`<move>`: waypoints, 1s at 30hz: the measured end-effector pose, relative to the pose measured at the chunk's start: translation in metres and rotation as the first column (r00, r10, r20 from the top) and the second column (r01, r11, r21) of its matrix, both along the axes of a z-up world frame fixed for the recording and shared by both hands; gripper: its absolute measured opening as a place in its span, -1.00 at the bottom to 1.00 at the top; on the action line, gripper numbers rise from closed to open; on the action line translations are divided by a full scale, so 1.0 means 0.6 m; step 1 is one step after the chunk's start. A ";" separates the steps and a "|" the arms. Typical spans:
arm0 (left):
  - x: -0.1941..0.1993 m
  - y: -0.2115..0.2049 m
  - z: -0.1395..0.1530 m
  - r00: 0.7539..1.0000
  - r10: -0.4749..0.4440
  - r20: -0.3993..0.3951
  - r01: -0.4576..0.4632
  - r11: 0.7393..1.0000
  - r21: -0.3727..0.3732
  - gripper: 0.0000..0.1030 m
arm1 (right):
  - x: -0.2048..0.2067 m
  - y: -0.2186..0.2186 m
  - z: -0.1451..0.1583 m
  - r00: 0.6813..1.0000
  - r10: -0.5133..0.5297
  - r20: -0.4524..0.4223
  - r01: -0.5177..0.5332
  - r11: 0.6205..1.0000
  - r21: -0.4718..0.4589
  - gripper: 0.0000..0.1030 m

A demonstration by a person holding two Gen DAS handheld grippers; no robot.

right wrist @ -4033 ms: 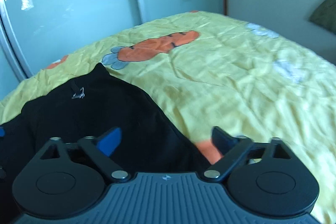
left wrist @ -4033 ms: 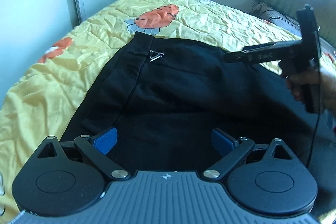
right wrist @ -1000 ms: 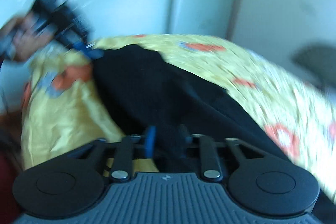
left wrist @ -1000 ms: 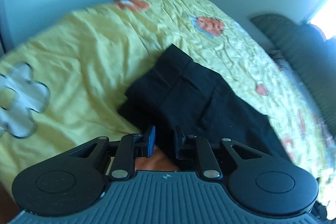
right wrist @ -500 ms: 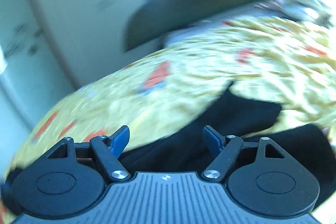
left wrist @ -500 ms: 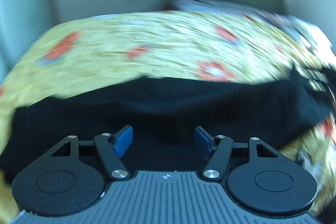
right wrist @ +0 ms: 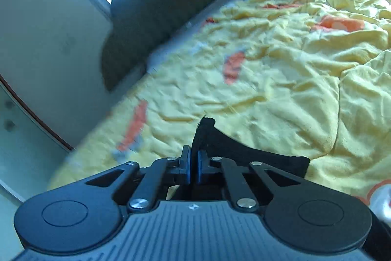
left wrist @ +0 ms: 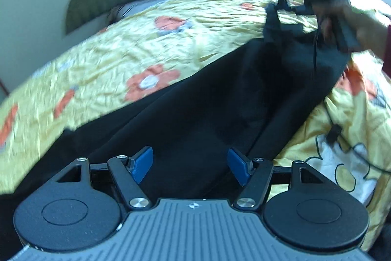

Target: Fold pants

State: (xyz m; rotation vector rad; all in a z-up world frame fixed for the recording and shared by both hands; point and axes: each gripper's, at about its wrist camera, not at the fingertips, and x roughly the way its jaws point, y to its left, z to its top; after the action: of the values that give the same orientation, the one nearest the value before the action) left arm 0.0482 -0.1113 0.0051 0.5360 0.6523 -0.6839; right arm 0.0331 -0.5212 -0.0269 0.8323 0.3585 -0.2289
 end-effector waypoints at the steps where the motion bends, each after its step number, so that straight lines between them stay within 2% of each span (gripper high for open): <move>1: -0.002 -0.009 -0.002 1.000 -0.022 0.009 0.022 1.000 0.007 0.39 | -0.018 -0.004 0.023 0.998 0.000 0.059 -0.002 0.999 0.037 -0.90; 3: -0.008 -0.025 -0.006 0.998 -0.069 0.008 0.069 0.997 0.024 0.39 | -0.046 -0.006 0.063 0.986 0.007 0.164 -0.021 0.997 0.079 -0.89; 5: -0.020 -0.035 -0.008 0.994 -0.101 0.037 0.099 0.994 0.038 0.39 | -0.069 -0.003 0.114 0.970 0.018 0.241 -0.034 0.997 0.062 -0.89; 7: -0.029 -0.045 -0.012 0.990 -0.117 0.084 0.113 0.992 0.051 0.40 | -0.086 0.002 0.155 0.958 0.038 0.285 -0.048 0.998 0.028 -0.89; 9: -0.031 -0.055 -0.017 0.987 -0.116 0.112 0.110 0.992 0.062 0.39 | -0.096 0.002 0.175 0.947 0.049 0.319 -0.063 0.997 0.035 -0.89; 10: -0.030 -0.060 -0.020 0.987 -0.112 0.118 0.105 0.992 0.068 0.35 | -0.101 0.003 0.179 0.942 0.047 0.332 -0.065 0.997 0.043 -0.89; 11: -0.029 -0.062 -0.024 0.986 -0.113 0.120 0.105 0.992 0.076 0.07 | -0.104 0.003 0.182 0.939 0.041 0.342 -0.063 0.997 0.052 -0.90; 12: -0.029 -0.064 -0.027 0.986 -0.114 0.121 0.105 0.991 0.079 -0.10 | -0.108 0.006 0.178 0.937 0.041 0.348 -0.065 0.996 0.058 -0.90; 14: -0.027 -0.062 -0.029 0.987 -0.126 0.098 0.120 0.990 0.070 -0.62 | -0.108 0.000 0.169 0.939 0.023 0.343 -0.052 0.996 0.077 -0.90; 15: -0.026 -0.062 -0.029 0.988 -0.132 0.085 0.127 0.990 0.061 -0.66 | -0.105 -0.005 0.166 0.941 0.019 0.337 -0.053 0.994 0.092 -0.90; 18: -0.026 -0.061 -0.032 0.984 -0.148 0.097 0.143 0.988 0.063 -0.73 | -0.098 -0.021 0.143 0.950 -0.005 0.313 -0.037 0.991 0.130 -0.90; 19: -0.028 -0.061 -0.033 0.983 -0.151 0.101 0.145 0.987 0.066 -0.74 | -0.098 -0.022 0.140 0.956 -0.010 0.293 -0.021 0.994 0.103 -0.90; 21: -0.030 -0.061 -0.034 0.983 -0.147 0.108 0.141 0.988 0.062 -0.74 | -0.096 -0.027 0.135 0.974 -0.025 0.224 0.020 0.999 0.026 -0.89; 24: -0.029 -0.062 -0.039 0.985 -0.140 0.098 0.134 0.989 0.066 -0.66 | -0.092 -0.052 0.087 0.994 -0.038 0.105 0.031 0.998 0.062 -0.79; 25: -0.030 -0.064 -0.041 0.985 -0.139 0.104 0.132 0.989 0.069 -0.58 | -0.087 -0.061 0.062 0.997 -0.048 0.054 0.043 0.996 0.082 -0.59; 26: -0.030 -0.065 -0.043 0.984 -0.137 0.110 0.129 0.989 0.072 -0.58 | -0.084 -0.072 0.036 0.998 -0.062 0.006 0.061 0.991 0.118 -0.27; 27: -0.029 -0.065 -0.044 0.985 -0.134 0.112 0.127 0.989 0.073 -0.58 | -0.082 -0.079 0.009 0.998 -0.063 -0.007 0.063 0.985 0.159 -0.18; 30: -0.023 -0.068 -0.044 0.988 -0.120 0.099 0.114 0.991 0.066 -0.58 | -0.077 -0.086 -0.046 0.999 -0.043 -0.003 0.042 0.964 0.263 -0.17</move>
State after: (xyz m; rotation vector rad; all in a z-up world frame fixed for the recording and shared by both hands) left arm 0.0346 -0.1520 -0.0215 0.6650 0.5490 -0.7433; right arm -0.0128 -0.5728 -0.0543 1.1032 0.3735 -0.2226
